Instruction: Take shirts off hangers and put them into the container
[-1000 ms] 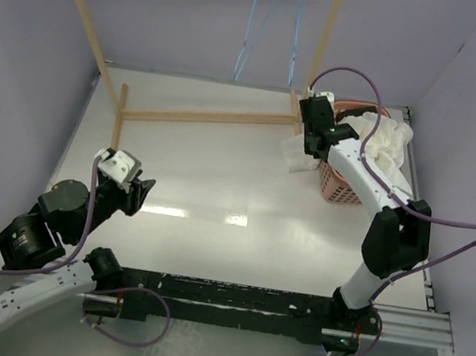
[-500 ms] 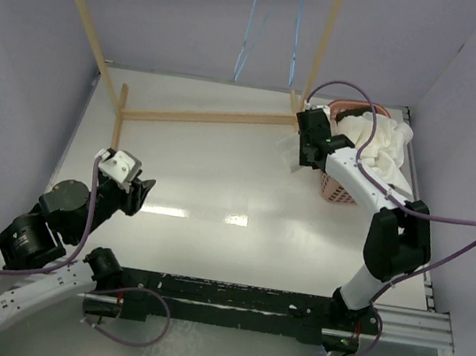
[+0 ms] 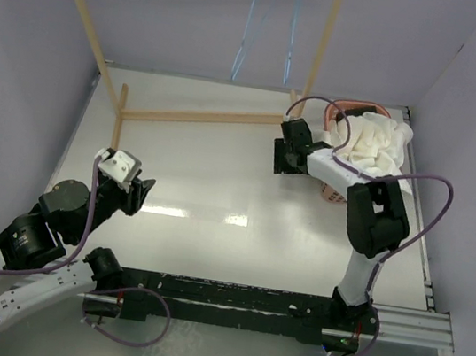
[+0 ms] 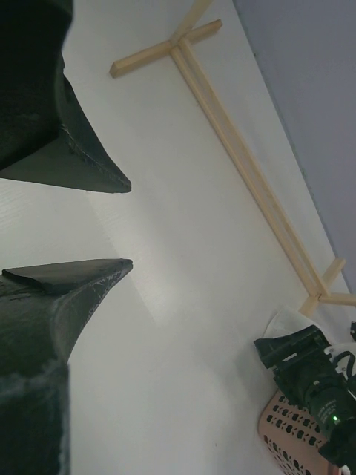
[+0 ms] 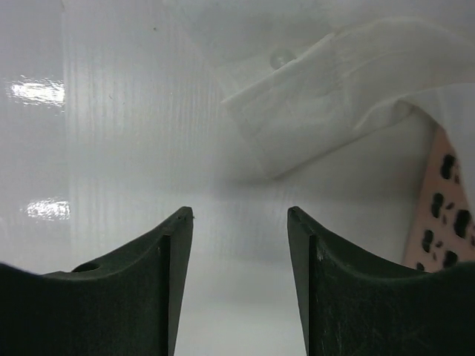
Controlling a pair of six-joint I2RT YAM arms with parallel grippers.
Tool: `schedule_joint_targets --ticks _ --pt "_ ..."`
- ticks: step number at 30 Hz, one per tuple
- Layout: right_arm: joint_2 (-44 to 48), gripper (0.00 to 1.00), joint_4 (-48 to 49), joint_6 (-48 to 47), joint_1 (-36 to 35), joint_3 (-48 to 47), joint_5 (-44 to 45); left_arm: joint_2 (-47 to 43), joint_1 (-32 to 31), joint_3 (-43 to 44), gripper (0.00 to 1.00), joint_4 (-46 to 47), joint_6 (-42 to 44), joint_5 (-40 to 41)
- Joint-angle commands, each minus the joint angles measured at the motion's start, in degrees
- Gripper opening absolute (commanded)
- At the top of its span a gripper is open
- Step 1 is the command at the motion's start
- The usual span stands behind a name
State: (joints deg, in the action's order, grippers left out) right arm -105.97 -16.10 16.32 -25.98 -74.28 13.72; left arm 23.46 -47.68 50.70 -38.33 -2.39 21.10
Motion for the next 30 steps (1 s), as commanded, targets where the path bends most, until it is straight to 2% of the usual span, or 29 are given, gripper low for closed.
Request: schedule_joint_targets --ticks 1,10,16,18,21,22,25,30 --pt "-4.4 0.57 2.7 1.9 -0.3 -3.4 -0.6 -0.5 -0.2 0.0 0.45 2.3 -0.7 0.7" --pt "-7.6 0.56 6.4 2.8 -0.3 -4.2 8.3 -0.6 -0.2 -0.3 0.46 2.8 -0.3 0.8" --pt "-8.8 0.54 6.7 3.1 -0.3 -5.3 10.3 -0.5 -0.2 -0.3 0.47 2.8 -0.2 0.8" --pt "-9.2 0.45 7.2 3.2 -0.3 -5.5 11.0 -0.5 -0.2 -0.3 0.47 2.8 -0.3 0.8" --pt "-8.0 0.06 8.9 4.0 -0.3 -4.4 13.1 -0.4 -0.2 -0.4 0.47 2.7 -0.3 0.8" --pt "-7.5 0.00 9.0 4.3 -0.2 -4.2 14.0 -0.4 -0.2 -0.4 0.47 2.8 -0.3 0.8" --pt "-4.6 0.00 9.3 4.5 0.0 -3.6 16.2 -0.4 -0.1 -0.4 0.48 2.8 -0.3 0.8" --pt "5.6 0.00 6.4 5.4 3.8 -5.2 16.0 -0.8 -0.2 -0.5 0.48 2.9 -0.3 0.5"
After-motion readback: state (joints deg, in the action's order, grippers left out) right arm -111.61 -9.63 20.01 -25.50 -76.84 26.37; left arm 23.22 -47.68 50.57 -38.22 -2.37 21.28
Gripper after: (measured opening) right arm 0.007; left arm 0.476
